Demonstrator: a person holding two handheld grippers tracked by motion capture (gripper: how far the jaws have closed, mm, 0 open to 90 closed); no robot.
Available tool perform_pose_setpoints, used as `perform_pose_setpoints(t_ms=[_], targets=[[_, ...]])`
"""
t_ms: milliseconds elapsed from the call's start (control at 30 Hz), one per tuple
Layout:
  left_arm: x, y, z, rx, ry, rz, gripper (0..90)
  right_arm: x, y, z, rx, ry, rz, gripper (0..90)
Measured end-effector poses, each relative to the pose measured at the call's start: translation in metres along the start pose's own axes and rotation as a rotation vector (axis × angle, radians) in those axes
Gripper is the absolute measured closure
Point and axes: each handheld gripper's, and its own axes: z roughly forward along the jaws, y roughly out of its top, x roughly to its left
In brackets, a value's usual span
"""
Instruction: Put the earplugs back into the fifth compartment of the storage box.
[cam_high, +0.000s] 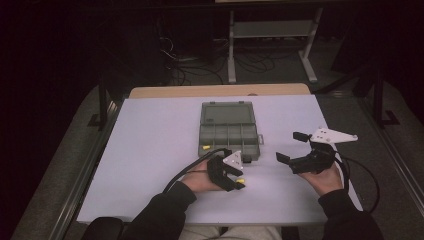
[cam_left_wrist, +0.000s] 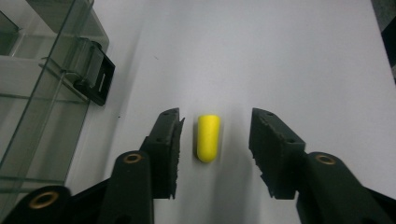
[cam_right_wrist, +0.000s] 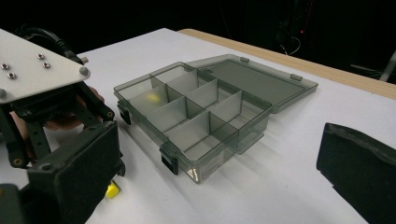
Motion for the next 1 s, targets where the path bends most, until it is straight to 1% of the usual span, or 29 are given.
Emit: perform_pose_setpoints(t_ms=[133, 200, 300, 333, 433, 533, 700, 733, 833, 1000], targets=[[0.002, -0.001, 0.002, -0.003, -0.005, -0.015, 63.8, 0.000, 0.000, 0.000, 0.000, 0.001, 0.001, 0.0], [0.003, -0.002, 0.002, -0.008, 0.002, -0.022, 70.5, 0.000, 0.000, 0.000, 0.001, 0.000, 0.001, 0.0], [0.004, -0.002, 0.001, -0.006, 0.012, -0.018, 79.3, 0.000, 0.000, 0.000, 0.001, 0.000, 0.000, 0.0], [0.004, -0.002, 0.001, -0.005, 0.011, -0.018, 80.4, 0.000, 0.000, 0.000, 0.001, 0.001, -0.001, 0.0], [0.003, -0.001, 0.000, -0.003, 0.016, -0.010, 81.8, 0.000, 0.000, 0.000, 0.000, 0.000, 0.000, 0.0], [0.003, 0.000, -0.002, -0.016, 0.015, -0.010, 82.3, 0.000, 0.000, 0.000, -0.001, 0.000, 0.000, 0.0], [0.004, 0.002, -0.012, -0.018, 0.011, -0.004, 82.5, 0.000, 0.000, 0.000, 0.000, -0.001, 0.000, 0.0], [0.005, 0.002, -0.014, -0.011, 0.006, 0.005, 82.5, 0.000, 0.000, 0.000, 0.002, -0.001, 0.000, 0.0], [0.005, 0.003, -0.019, -0.004, 0.006, 0.011, 82.7, 0.000, 0.000, 0.000, 0.003, 0.000, 0.002, 0.0], [0.006, 0.005, -0.029, -0.023, 0.017, 0.010, 82.8, 0.000, 0.000, 0.000, 0.002, -0.001, 0.001, 0.0]])
